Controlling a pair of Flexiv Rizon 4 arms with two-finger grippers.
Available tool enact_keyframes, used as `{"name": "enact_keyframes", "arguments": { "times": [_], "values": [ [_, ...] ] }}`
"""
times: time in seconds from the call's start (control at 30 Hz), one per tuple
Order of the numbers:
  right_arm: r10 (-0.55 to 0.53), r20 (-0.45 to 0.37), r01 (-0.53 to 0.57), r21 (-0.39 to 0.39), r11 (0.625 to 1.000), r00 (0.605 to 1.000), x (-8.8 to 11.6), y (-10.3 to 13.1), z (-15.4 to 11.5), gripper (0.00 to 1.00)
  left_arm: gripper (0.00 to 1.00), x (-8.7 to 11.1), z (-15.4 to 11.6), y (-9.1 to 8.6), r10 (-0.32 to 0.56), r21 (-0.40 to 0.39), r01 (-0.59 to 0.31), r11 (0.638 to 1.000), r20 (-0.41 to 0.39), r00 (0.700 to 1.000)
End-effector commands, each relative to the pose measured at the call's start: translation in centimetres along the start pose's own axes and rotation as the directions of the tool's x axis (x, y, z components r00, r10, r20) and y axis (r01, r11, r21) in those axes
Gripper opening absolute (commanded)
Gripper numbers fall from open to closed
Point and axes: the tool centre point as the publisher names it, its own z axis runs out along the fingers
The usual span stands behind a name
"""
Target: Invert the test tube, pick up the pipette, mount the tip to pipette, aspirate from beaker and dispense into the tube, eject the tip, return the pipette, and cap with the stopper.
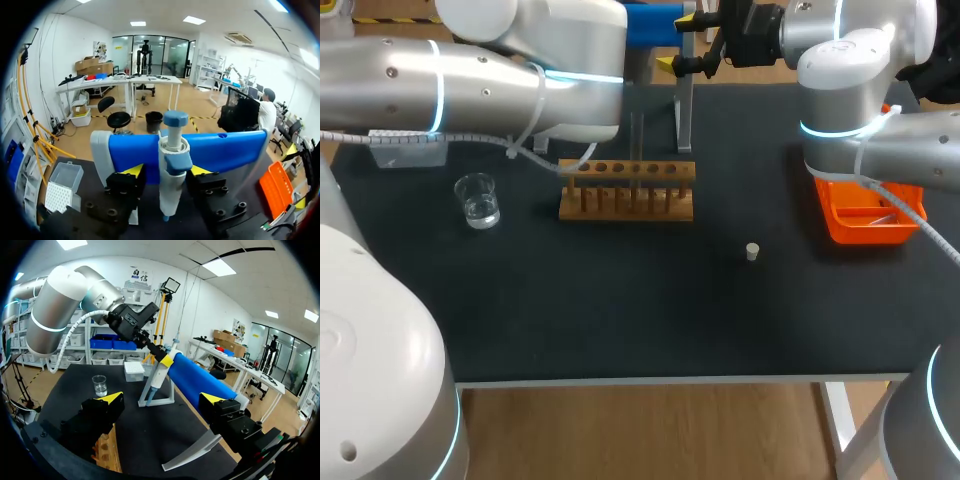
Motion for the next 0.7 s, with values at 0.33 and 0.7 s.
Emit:
{"name": "enact_keyframes", "arguments": {
  "times": [0.33,0.7],
  "values": [
    [0.000,-0.002,0.000,0.000,1.000,1.000,-0.1,0.0,-0.1,1.00,1.00,0.5,-1.0,-0.7,-0.005,0.006,0.005,1.000,-0.004,1.000],
    [0.000,-0.002,0.000,0.000,1.000,1.000,-0.1,0.0,-0.1,1.00,1.00,1.2,-4.6,-2.0,-0.002,0.071,0.001,0.997,0.004,1.000]
  ]
}}
